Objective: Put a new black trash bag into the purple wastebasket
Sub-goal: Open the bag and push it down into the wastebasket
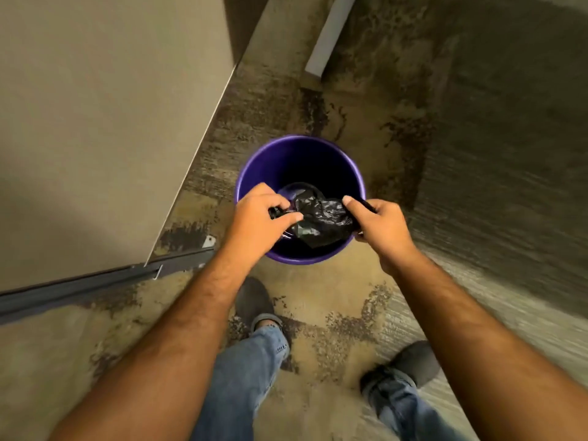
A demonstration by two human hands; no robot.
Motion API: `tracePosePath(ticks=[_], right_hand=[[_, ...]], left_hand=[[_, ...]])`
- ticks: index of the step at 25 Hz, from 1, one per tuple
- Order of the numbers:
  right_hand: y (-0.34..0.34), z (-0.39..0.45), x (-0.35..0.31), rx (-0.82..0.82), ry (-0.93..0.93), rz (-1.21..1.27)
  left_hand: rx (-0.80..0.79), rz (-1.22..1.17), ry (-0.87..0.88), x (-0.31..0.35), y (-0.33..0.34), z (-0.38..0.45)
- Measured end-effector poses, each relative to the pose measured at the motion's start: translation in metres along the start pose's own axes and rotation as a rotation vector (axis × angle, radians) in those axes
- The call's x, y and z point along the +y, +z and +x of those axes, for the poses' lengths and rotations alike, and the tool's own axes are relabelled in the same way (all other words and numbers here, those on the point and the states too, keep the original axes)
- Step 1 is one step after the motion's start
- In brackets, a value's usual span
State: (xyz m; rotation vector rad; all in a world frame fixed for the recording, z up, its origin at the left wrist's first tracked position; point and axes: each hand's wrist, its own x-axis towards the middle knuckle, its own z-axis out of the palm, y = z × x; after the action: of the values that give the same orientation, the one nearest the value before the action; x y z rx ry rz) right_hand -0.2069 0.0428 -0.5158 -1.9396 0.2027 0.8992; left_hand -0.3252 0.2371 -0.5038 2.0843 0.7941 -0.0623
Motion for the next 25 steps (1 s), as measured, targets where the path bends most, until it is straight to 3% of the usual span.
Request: tracePosePath(ticks=[3,10,14,18,20,23,25], right_hand=[[0.007,0.006,0.008,0.009,0.013,-0.057],[0.008,0.071,0.02,-0.164,-0.299,-0.512],[0.009,0.093,0.016,-0.196,-0.56,-0.769],[0.032,0.122,-0.001,-0.419,-0.859,-0.802],[0.045,0.132,-0.005,-0.512,-0.822,-0.784],[0.061,0.133,0.001,-0.68,-0.585,-0.672],[0.061,0.131,0.005,-0.682,-0.433,-0.549]], left_hand=[[0.022,-0.072,-0.008,-0.011,0.013,0.009],[0.094,-0.052,-0.047,-0.04,0.03,0.054],[0.051,0.082,0.029,-0.056,0.028,0.076],[0.056,0.062,0.047,-0.068,0.034,0.103],[0.099,0.053,0.076,-0.068,0.039,0.117],[0.185,-0.011,0.119,-0.069,0.031,0.132],[0.186,-0.001,0.177,-0.067,0.023,0.132]])
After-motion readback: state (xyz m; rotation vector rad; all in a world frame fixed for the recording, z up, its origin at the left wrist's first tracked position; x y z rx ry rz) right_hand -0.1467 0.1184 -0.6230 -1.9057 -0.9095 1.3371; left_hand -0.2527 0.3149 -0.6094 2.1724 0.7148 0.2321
